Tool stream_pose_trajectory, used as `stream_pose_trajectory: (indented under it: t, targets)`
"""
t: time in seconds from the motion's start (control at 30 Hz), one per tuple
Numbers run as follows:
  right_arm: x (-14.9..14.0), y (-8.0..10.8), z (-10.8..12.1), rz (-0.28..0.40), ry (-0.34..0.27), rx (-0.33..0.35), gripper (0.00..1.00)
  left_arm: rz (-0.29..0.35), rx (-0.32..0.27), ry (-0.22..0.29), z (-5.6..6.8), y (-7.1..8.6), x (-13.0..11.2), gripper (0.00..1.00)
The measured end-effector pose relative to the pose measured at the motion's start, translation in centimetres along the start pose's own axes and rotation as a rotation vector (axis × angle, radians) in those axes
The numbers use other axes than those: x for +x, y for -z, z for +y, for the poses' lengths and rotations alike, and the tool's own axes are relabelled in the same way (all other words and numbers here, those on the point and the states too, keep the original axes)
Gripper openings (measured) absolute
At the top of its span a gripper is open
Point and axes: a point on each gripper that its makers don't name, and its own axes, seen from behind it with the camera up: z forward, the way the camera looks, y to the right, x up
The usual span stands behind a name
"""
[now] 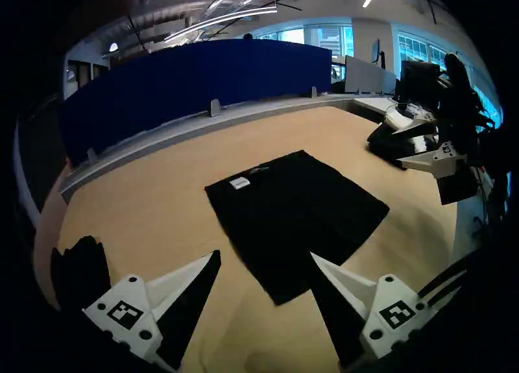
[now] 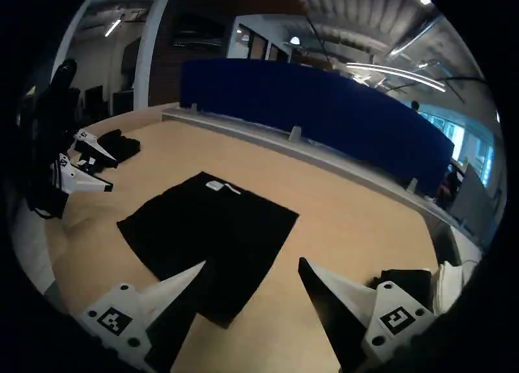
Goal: Fold towel
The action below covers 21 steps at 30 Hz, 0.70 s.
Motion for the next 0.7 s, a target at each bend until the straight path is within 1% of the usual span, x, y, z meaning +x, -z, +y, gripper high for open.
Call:
stream_pose_trajectory:
  t: [0.27, 0.47, 0.7]
  targets:
    - [-4.3, -0.3, -1.6, -0.099, 0.01, 0.044, 1.0, -0.08, -0.042, -0.005, 1.2, -1.9, -3.0, 0.92]
    - [-7.4, 0.1, -2.6, -0.172, 0.014, 0.078, 1.0, -0.149, -0.067, 0.016, 1.9, -2.8, -5.3, 0.92]
    - [-9.5, 0.5, -3.5, -0.226, -0.003, 0.106, 0.98, -0.205, -0.081, 0.019, 2.5, -3.5, -6.9, 0.92]
